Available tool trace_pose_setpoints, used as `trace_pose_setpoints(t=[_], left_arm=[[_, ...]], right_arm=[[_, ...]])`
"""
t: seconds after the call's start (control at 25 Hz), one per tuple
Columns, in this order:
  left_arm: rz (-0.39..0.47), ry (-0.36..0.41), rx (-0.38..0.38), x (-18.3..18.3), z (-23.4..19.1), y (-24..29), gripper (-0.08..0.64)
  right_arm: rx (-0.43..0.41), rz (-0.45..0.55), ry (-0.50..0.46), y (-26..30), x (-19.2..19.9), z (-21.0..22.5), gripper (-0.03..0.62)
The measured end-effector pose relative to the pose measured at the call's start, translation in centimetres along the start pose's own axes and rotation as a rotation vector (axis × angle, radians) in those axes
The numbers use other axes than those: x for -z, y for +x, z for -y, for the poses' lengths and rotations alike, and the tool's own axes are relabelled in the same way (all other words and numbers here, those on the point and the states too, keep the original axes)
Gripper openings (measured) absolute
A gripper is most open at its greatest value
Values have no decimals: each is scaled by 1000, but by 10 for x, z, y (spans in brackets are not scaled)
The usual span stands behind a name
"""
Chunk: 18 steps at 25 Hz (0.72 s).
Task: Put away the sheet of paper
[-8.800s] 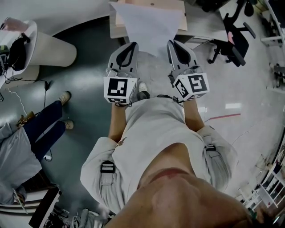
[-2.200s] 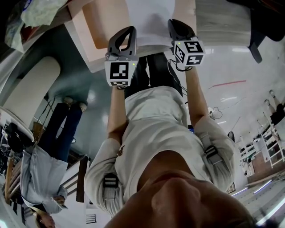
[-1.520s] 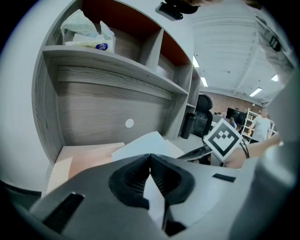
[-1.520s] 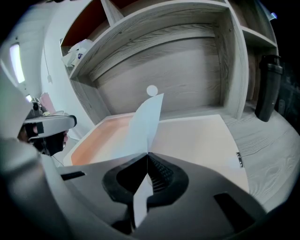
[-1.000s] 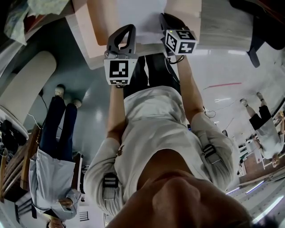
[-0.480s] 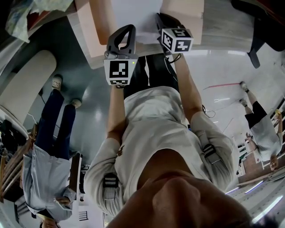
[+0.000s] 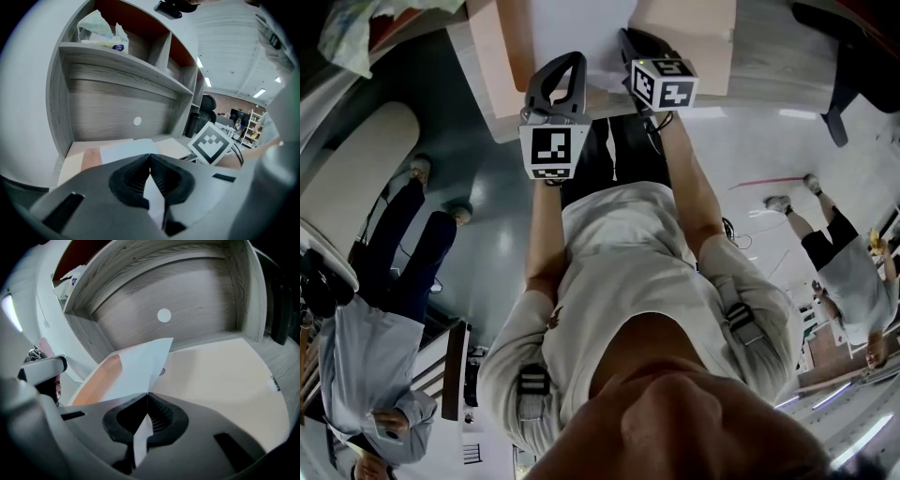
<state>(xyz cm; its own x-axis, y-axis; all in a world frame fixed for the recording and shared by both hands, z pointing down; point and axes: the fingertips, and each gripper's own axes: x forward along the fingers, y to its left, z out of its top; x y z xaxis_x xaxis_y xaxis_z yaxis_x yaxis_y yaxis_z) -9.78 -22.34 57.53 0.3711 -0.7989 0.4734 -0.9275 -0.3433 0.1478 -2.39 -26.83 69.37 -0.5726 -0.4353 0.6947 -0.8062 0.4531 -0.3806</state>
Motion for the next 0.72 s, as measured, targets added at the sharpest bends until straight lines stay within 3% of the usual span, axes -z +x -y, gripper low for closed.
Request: trace_pose_setpoints(t=[0.28,0.72], left_arm=[[-2,-3,-7,2,-4,-3,21],[-5,-8,-14,6,-9,-8,21]], right_arm=[[-16,-23,-54,9,3,-13,21],[-28,-51,-62,27,5,-28,21]])
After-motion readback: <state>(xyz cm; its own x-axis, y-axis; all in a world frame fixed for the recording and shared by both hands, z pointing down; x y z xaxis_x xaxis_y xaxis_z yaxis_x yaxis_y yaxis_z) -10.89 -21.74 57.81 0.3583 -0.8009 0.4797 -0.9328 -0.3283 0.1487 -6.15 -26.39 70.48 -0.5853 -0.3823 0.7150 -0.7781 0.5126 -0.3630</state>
